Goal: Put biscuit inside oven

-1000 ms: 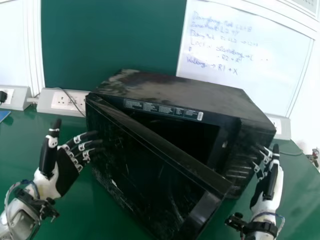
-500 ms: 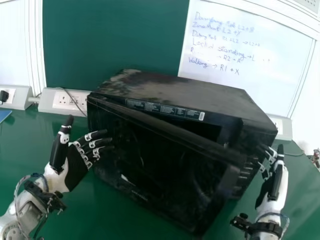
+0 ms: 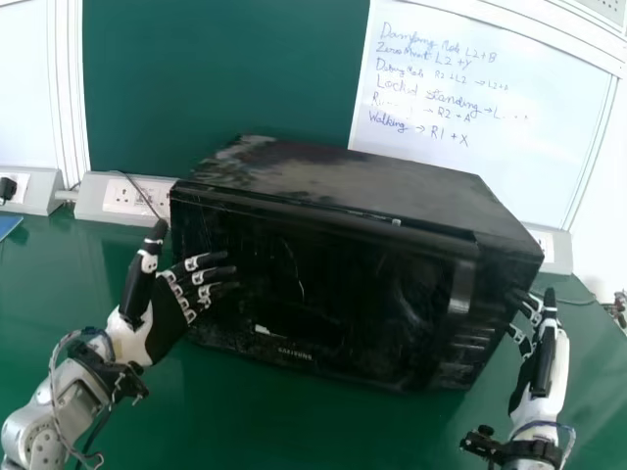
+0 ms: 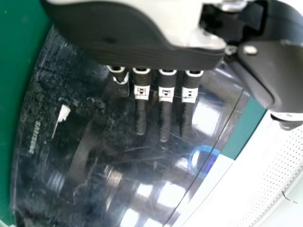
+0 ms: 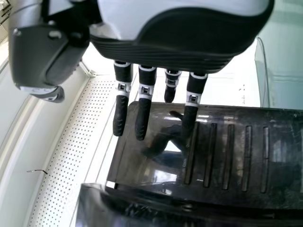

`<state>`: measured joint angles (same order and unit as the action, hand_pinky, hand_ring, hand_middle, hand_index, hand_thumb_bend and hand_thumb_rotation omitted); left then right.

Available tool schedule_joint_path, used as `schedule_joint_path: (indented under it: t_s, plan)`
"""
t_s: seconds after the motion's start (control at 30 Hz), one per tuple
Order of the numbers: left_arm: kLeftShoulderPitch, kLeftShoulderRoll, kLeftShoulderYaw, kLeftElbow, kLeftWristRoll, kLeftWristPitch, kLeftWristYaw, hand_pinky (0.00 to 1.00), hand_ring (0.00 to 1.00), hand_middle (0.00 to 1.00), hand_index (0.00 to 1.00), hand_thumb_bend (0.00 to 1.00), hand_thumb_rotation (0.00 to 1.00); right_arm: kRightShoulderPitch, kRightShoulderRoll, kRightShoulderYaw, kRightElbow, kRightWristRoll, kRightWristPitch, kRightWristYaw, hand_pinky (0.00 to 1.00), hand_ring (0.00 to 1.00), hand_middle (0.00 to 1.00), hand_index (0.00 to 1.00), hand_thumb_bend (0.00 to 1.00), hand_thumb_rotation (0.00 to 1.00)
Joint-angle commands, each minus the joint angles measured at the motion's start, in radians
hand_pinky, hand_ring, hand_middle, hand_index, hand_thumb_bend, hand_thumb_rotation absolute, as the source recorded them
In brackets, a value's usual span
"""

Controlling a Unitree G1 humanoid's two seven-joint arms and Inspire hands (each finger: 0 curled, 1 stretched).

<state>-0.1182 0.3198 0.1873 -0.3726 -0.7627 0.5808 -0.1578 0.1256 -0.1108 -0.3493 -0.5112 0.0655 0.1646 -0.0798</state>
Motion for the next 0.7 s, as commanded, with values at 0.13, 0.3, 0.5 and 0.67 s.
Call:
schedule_joint_path:
  t_s: [0.13, 0.3, 0.5, 0.67]
  plan:
    - [-0.045, -0.024, -0.014, 0.045, 0.034, 0.007, -0.011, 0.77, 0.73, 0.73, 0.76, 0.59, 0.18, 0.000, -0.001, -0.010, 0.016, -0.011, -0.011, -0.018, 0.63, 0.66, 0.65, 0.63, 0.72, 0.48]
    - [-0.059, -0.054, -0.015, 0.070, 0.056, 0.010, 0.003, 0.79, 0.76, 0.75, 0.83, 0.58, 0.16, 0.002, -0.005, -0.010, 0.023, -0.005, -0.022, -0.014, 0.63, 0.66, 0.65, 0.63, 0.72, 0.48]
    - [-0.085, -0.132, -0.005, 0.164, 0.135, -0.081, 0.026, 0.82, 0.83, 0.82, 0.82, 0.62, 0.17, -0.002, -0.001, -0.004, 0.032, -0.005, -0.026, -0.017, 0.63, 0.66, 0.65, 0.63, 0.72, 0.48]
    - [-0.110, -0.169, 0.009, 0.235, 0.165, -0.134, 0.023, 0.88, 0.90, 0.88, 0.78, 0.66, 0.17, 0.000, -0.001, 0.005, 0.036, -0.022, -0.037, -0.022, 0.63, 0.66, 0.65, 0.63, 0.71, 0.49]
